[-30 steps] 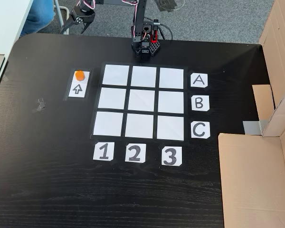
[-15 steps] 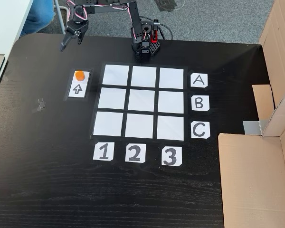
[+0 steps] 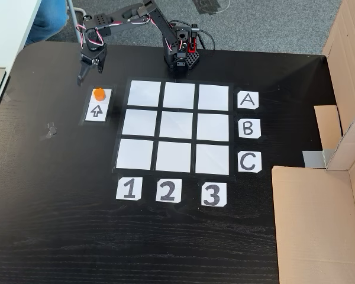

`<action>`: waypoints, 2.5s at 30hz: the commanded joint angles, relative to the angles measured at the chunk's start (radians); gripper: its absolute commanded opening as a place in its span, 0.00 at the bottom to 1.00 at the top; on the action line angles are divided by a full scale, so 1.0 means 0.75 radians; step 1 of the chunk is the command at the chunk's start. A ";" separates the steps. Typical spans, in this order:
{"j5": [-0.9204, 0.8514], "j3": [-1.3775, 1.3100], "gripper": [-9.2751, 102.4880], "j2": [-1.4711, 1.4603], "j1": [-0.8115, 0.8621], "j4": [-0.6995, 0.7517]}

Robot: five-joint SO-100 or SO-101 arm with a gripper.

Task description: Pick up the round, orange token and place it in the grid on square B3.

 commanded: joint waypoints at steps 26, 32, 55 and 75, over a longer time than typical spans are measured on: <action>0.121 -0.221 0.56 -0.219 -0.162 -0.020; 0.121 -0.276 0.55 -0.264 -0.164 -0.022; 0.131 -0.297 0.07 -0.352 -0.192 -0.061; 0.088 -0.178 0.07 0.084 -0.059 -0.084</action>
